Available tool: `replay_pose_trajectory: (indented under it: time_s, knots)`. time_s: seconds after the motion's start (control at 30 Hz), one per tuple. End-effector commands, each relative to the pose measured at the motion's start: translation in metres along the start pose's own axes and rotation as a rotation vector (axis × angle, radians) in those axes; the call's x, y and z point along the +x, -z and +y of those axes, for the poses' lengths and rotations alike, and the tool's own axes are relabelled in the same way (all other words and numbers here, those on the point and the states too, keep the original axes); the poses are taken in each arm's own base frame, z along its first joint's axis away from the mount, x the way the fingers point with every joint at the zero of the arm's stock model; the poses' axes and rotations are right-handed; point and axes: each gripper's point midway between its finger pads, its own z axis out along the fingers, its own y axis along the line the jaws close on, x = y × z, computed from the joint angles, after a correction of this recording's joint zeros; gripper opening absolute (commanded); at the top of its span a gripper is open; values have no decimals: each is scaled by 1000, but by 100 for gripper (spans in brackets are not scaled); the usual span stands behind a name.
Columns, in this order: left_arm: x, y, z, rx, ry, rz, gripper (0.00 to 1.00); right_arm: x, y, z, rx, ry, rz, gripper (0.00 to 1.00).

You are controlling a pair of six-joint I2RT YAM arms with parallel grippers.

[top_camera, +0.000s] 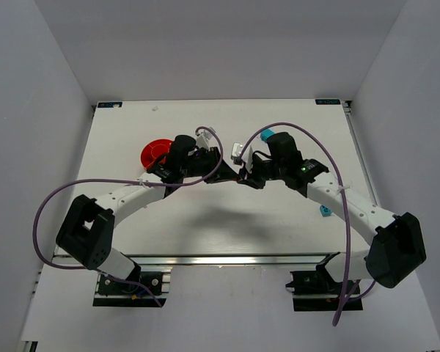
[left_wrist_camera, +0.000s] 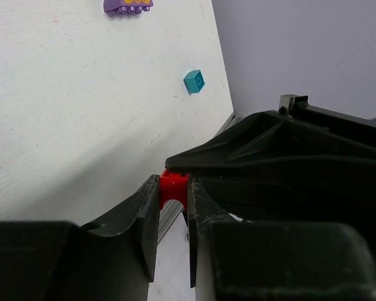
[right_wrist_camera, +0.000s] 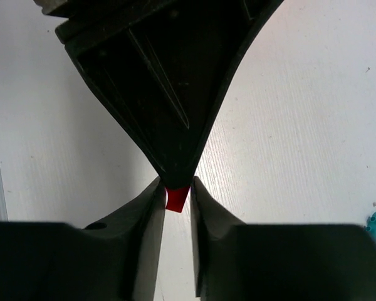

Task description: Sort the legos into containers by color

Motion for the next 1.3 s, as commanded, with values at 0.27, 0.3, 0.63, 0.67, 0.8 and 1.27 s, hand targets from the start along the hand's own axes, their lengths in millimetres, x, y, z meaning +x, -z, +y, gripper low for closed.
replay_pose_trajectory:
  time_s: [0.27, 0.3, 0.63, 0.67, 0.8, 1.27]
  knots:
    - [-37, 16, -16, -62, -99, -109, 0, -31, 12, -4, 50, 53, -109, 70]
    - [-42, 26, -12, -120, -106, -125, 0, -27, 13, -7, 73, 48, -95, 70]
    - [-129, 139, 43, -725, -281, -405, 0, 10, 39, -24, 253, -179, -69, 6]
    - [-133, 149, 50, -769, -286, -418, 0, 8, 43, -24, 266, -204, -82, 0]
    - [-150, 196, 79, -941, -273, -490, 0, 16, 59, -42, 325, -267, -98, 0]
    - [-172, 236, 177, -1145, -159, -441, 0, 27, 71, -45, 287, -319, -120, 0]
